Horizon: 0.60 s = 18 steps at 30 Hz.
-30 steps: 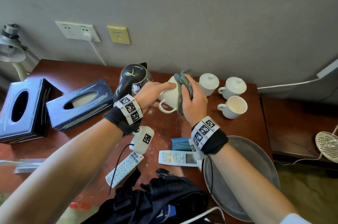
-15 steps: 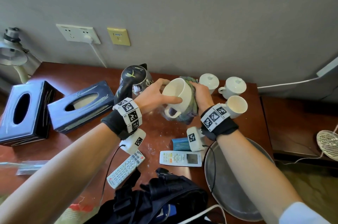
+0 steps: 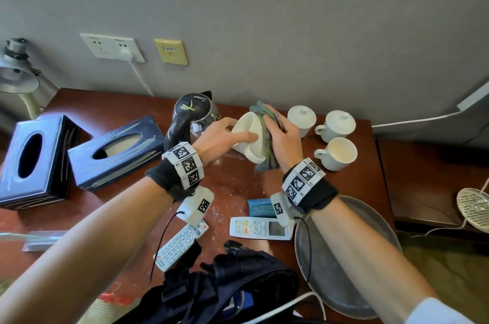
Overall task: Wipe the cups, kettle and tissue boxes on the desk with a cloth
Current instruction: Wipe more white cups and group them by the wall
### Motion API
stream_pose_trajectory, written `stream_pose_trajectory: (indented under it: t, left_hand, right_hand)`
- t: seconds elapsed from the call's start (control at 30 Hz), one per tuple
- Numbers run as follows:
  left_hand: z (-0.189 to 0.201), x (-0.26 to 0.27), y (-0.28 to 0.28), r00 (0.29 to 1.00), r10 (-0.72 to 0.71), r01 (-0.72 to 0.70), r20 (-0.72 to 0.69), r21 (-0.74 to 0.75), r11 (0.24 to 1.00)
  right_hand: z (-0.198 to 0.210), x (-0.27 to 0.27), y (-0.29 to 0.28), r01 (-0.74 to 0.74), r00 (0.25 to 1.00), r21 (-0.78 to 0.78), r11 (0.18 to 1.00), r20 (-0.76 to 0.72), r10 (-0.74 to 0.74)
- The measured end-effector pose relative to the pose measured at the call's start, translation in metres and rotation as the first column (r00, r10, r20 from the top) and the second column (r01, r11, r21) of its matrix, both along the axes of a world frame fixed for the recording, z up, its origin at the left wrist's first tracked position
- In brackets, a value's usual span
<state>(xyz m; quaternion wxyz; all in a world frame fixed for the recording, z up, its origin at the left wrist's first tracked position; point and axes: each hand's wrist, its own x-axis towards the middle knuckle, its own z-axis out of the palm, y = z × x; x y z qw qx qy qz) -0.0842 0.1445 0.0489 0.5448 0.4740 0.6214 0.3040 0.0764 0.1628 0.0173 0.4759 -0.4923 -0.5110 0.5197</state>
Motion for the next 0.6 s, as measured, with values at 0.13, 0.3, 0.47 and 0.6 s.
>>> stream_pose_trajectory:
  t: [0.13, 0.3, 0.47, 0.6]
  left_hand:
    - [0.000, -0.003, 0.002, 0.994, 0.060, -0.059, 0.086, -0.021, 0.998]
    - [-0.006, 0.000, 0.001, 0.994, 0.098, -0.101, 0.050, 0.054, 0.993]
    - [-0.005, 0.002, -0.003, 0.999, 0.040, -0.038, -0.014, 0.140, 0.989]
    - [-0.005, 0.001, -0.004, 0.997, 0.013, -0.001, -0.076, 0.157, 0.988]
  right_hand:
    - [-0.015, 0.005, -0.007, -0.089, 0.981, 0.406, 0.910, 0.194, 0.010]
    - [-0.019, 0.000, -0.009, 0.000, 0.983, 0.049, 0.999, -0.183, 0.009]
    - [-0.008, -0.002, 0.001, -0.038, 0.884, -0.378, 0.925, -0.444, -0.146]
    - [0.003, 0.003, 0.005, -0.116, 0.895, -0.482, 0.869, -0.430, -0.119]
